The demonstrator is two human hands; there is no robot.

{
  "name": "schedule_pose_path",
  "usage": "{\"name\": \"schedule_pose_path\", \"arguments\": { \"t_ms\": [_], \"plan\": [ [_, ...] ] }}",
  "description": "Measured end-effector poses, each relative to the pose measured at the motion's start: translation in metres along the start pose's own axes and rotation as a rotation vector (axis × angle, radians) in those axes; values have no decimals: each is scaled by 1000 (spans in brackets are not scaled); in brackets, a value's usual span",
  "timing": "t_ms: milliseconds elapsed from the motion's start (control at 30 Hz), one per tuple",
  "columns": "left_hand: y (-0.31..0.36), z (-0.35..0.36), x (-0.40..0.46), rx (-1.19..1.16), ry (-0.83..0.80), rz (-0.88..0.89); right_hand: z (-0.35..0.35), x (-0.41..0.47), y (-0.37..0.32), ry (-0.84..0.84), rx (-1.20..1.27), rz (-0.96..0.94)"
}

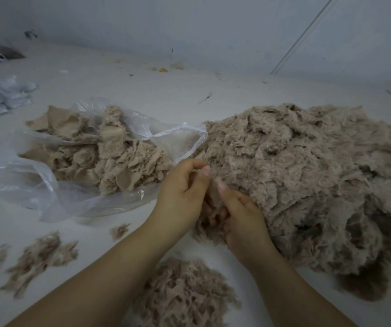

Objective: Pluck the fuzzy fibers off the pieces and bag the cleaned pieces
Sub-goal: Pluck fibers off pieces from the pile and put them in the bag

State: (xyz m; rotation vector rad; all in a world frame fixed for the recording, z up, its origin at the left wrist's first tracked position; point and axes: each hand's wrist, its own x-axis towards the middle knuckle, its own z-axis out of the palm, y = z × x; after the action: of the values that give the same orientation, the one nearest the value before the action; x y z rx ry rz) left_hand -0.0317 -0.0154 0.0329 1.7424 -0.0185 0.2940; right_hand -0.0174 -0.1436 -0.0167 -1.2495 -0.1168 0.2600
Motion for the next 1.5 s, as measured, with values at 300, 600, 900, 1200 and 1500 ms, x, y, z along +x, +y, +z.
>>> {"name": "schedule_pose_path", "arguments": {
  "t_ms": [300, 600, 900, 1200, 1500],
  "plan": [
    [-7, -13, 1, 151, 51, -78, 2, 0, -2, 168, 78, 99],
    [-11, -21, -3, 29, -79, -179, 2, 0, -2, 212, 132, 115],
    [-6, -23, -4, -128, -52, -218, 0, 3, 2, 139, 31, 53],
    [-3, -74, -12, -38, -723, -316, 0, 5, 4, 189, 20, 47],
    [5, -39, -6, 164, -204, -263, 0, 0, -1, 127, 28, 45]
  ]
}}
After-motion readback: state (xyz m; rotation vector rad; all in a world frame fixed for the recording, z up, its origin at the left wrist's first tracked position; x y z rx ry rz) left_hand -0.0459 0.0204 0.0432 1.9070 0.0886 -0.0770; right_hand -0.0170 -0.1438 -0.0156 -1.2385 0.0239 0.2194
